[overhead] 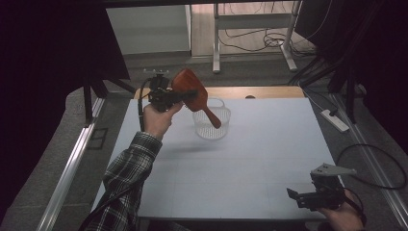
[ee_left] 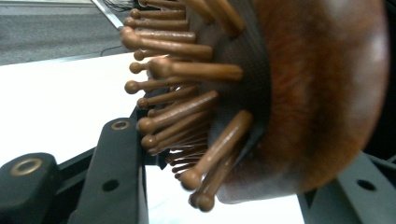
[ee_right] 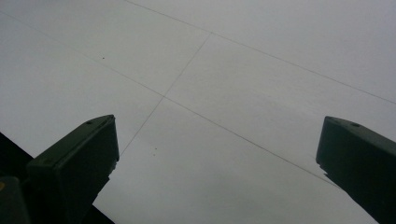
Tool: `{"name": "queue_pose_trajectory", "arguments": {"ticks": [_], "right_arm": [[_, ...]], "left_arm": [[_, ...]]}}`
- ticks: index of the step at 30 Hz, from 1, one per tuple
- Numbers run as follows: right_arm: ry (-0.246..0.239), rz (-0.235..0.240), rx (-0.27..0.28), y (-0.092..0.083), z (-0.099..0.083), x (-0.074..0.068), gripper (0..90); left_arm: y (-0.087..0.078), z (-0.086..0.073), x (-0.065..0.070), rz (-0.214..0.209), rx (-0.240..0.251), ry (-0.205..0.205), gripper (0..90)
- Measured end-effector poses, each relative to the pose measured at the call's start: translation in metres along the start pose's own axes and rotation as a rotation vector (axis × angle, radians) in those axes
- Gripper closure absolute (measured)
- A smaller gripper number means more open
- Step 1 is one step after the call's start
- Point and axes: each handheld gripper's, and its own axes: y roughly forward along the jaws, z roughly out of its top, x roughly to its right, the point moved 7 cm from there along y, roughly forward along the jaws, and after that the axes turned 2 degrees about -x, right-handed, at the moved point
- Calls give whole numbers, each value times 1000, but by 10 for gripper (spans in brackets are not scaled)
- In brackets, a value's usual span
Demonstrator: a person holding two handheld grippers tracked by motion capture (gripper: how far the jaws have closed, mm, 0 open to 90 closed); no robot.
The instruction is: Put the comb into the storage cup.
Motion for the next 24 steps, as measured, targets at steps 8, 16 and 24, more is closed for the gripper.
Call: {"name": "queue_pose_trajectory", "arguments": {"ticks": [8,16,24], "right_arm": [[0,0,-5,0,0,0,0],[-16,-3,-4,0,0,-1,0],[-17,-3,-3,0,0,-1,0]], "left_arm": [[3,7,-6,38,9,4,528],[14,6,-12,64,15,-4,528],[23,3,-17,78,13,-9,528]]}}
